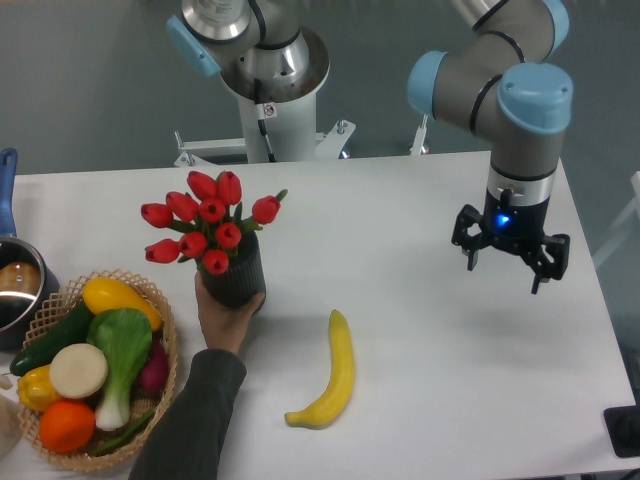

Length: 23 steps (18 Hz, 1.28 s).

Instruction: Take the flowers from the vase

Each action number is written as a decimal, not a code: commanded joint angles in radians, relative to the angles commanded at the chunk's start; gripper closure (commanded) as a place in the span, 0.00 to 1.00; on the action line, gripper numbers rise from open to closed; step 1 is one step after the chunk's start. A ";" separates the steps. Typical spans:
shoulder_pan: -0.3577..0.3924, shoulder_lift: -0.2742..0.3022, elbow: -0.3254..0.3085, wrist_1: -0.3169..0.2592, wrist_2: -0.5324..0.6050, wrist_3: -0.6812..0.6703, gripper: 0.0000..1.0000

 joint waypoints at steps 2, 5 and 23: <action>-0.002 0.000 -0.012 0.002 0.000 -0.003 0.00; -0.003 0.005 -0.015 0.000 0.000 -0.012 0.00; 0.028 0.261 -0.405 0.032 -0.723 -0.021 0.00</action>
